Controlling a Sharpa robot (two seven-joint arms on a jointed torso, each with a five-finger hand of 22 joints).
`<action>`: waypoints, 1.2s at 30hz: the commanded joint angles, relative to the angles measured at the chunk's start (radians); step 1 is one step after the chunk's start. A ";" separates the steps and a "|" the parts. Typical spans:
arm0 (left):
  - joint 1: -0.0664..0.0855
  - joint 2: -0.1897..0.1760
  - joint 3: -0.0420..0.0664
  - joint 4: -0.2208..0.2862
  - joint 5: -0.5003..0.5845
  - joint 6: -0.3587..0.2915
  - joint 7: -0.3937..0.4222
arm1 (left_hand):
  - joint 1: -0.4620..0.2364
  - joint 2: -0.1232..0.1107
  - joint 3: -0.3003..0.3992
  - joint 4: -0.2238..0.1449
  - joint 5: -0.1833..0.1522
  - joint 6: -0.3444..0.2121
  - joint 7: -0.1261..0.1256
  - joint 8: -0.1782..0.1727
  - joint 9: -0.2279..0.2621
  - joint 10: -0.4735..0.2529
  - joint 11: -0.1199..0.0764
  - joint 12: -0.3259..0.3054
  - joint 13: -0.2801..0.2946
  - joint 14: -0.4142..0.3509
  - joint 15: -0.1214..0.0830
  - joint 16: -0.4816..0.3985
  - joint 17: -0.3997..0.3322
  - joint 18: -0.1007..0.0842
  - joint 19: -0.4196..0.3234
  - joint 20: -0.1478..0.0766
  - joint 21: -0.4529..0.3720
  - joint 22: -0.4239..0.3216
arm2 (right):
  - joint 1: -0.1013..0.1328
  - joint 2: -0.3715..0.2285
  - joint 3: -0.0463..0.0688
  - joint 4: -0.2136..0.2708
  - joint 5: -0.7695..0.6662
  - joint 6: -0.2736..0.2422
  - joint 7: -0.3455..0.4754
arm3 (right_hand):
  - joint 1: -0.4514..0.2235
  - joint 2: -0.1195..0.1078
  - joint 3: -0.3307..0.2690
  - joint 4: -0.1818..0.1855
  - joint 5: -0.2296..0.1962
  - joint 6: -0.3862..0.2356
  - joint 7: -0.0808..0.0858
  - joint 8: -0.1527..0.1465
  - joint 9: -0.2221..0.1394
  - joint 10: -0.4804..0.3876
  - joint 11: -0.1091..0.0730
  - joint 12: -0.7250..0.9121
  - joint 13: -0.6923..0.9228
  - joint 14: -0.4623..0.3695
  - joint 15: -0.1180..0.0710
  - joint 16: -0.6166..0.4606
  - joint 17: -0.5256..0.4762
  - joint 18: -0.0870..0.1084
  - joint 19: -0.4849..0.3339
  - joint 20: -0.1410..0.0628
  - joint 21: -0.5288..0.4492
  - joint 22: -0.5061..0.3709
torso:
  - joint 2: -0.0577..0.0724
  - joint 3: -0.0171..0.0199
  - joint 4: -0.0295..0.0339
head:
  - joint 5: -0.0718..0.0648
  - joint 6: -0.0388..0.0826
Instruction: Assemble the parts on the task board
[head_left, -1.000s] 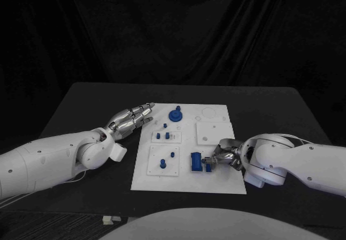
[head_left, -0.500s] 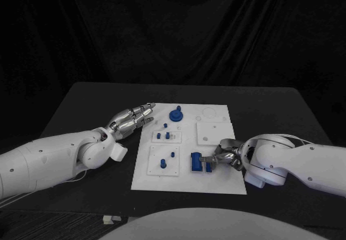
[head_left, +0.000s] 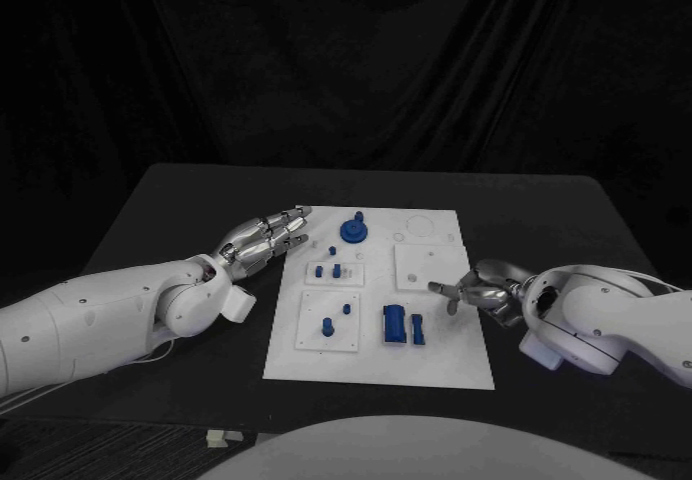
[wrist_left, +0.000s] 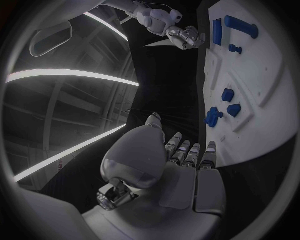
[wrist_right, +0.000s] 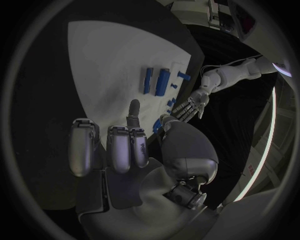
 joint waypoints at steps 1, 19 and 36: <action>-0.001 -0.002 0.001 0.004 0.005 -0.005 0.024 | 0.011 -0.003 0.004 0.002 0.003 0.006 0.005 0.006 0.002 0.000 0.004 0.007 0.001 0.001 0.005 -0.004 -0.001 0.011 -0.001 0.006 -0.001 0.002 | 0.017 -0.032 0.001 0.011 0.079 -0.177 0.189 | -0.014 0.018 -0.018 0.000 0.005 0.015 -0.002 0.009 0.002 0.104 -0.008 0.003 0.263 0.077 -0.001 -0.008 0.100 0.008 0.034 0.000 -0.001 0.211 | 0.000 0.0000 0.0000 | -0.004 0.000; -0.001 -0.007 0.001 0.023 -0.045 -0.093 0.166 | 0.004 -0.030 -0.023 0.006 -0.072 0.055 -0.020 0.018 0.006 0.010 -0.039 0.047 0.007 0.001 -0.047 -0.004 -0.001 0.012 -0.003 -0.039 -0.002 -0.001 | -0.041 -0.101 0.000 -0.090 0.501 -0.133 0.988 | 0.158 0.166 -0.401 -0.002 -0.216 -0.488 0.064 -0.330 -0.589 -1.045 0.180 -1.445 -0.983 -1.089 0.264 -1.459 -1.260 0.086 -1.169 0.195 -1.378 -0.943 | 0.000 0.0005 0.0000 | -0.025 0.000; 0.000 -0.003 0.001 0.027 -0.132 -0.113 0.115 | -0.436 -0.115 0.056 -0.081 -0.191 -0.074 -0.083 -0.040 -0.031 -0.010 -0.118 -0.017 -0.018 0.001 -0.131 -0.004 -0.001 -0.051 -0.006 -0.120 -0.006 -0.007 | -0.086 -0.087 0.000 -0.124 0.507 -0.030 1.020 | -0.198 0.104 -0.257 -0.127 -0.240 -0.897 -0.131 -0.390 -0.869 -1.467 0.041 -1.568 -1.308 -1.465 0.105 -1.526 -1.307 0.071 -1.467 0.108 -1.417 -1.308 | 0.000 0.0007 -0.0002 | -0.022 0.001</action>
